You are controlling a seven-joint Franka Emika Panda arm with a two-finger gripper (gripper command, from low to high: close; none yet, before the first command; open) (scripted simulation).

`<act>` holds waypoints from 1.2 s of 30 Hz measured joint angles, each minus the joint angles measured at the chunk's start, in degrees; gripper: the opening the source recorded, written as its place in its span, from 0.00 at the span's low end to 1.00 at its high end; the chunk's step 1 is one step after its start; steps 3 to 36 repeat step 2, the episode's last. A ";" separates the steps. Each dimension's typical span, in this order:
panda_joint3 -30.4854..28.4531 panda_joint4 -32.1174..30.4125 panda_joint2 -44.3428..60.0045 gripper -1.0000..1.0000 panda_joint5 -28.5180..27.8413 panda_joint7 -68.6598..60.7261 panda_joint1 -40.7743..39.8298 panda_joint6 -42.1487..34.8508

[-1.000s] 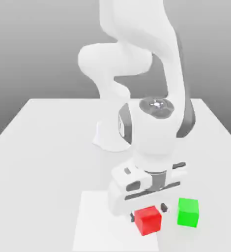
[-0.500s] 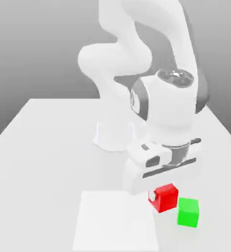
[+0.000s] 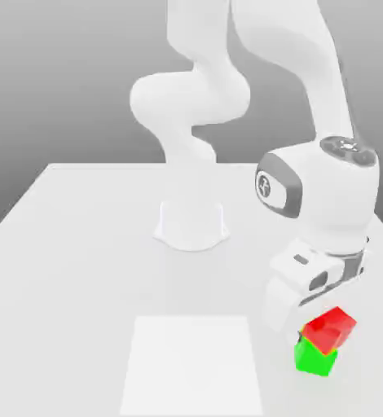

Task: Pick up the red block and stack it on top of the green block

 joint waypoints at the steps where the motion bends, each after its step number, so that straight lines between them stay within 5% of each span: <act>1: 0.20 -0.09 -1.92 1.00 0.74 -0.54 -0.05 -1.81; 36: 0.29 -0.18 -3.92 1.00 1.48 -1.07 0.03 -3.69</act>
